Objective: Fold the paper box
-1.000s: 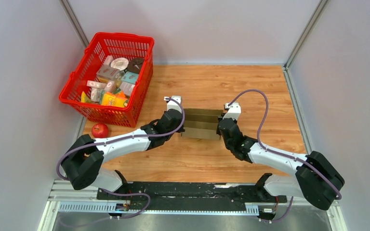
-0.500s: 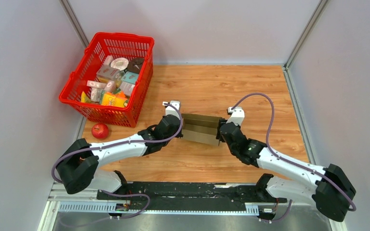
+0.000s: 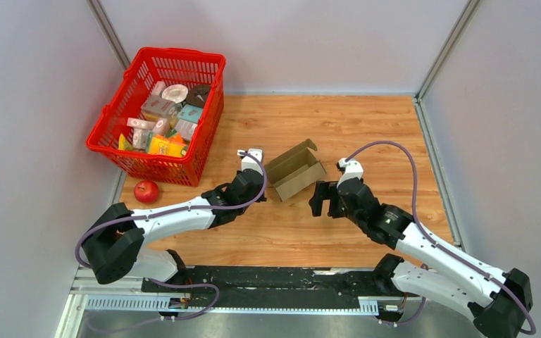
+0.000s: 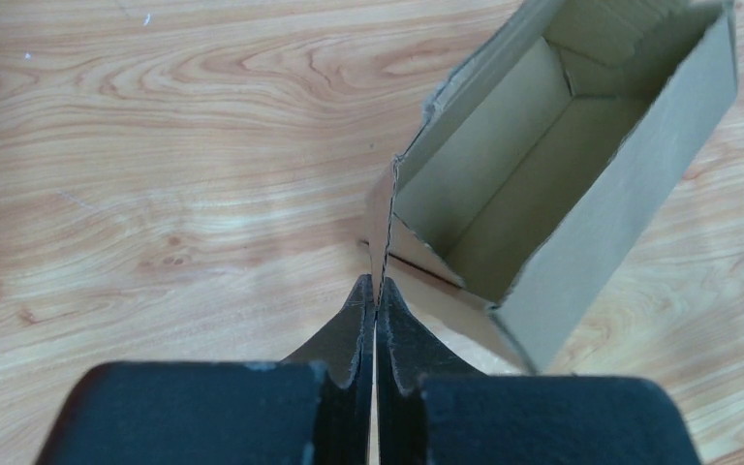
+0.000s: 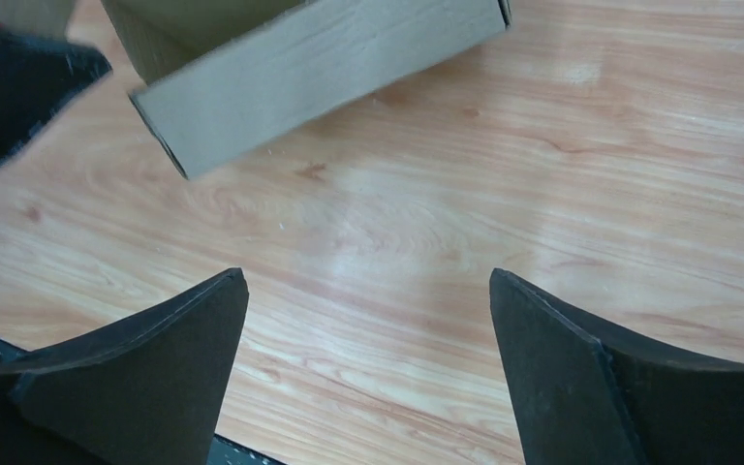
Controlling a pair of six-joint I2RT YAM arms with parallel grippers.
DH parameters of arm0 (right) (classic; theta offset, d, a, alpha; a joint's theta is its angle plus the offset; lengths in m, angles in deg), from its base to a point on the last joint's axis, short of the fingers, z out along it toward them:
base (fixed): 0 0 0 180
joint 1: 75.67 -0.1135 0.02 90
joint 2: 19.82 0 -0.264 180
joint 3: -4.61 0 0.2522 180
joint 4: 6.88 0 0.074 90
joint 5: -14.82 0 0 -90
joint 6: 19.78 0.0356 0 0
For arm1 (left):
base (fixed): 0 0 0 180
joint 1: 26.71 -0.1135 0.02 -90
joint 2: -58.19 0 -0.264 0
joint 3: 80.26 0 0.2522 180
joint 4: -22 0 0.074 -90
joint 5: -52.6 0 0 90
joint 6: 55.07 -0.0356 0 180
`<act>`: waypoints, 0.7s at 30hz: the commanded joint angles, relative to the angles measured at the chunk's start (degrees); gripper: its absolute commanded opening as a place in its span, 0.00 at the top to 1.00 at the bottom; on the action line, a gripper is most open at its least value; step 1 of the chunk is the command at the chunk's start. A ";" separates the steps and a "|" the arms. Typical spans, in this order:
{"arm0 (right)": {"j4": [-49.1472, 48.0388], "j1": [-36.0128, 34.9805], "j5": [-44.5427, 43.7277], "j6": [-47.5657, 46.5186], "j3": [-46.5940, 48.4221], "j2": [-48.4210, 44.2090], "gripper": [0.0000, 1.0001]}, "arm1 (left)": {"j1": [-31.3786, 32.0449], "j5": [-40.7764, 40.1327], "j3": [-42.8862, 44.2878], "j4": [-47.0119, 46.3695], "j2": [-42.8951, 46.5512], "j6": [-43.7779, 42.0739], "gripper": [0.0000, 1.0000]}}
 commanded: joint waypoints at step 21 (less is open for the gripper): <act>-43.24 21.49 29.75 20.32 -5.08 26.43 0.39 | 4.88 -1.82 5.78 5.72 1.08 -7.33 1.00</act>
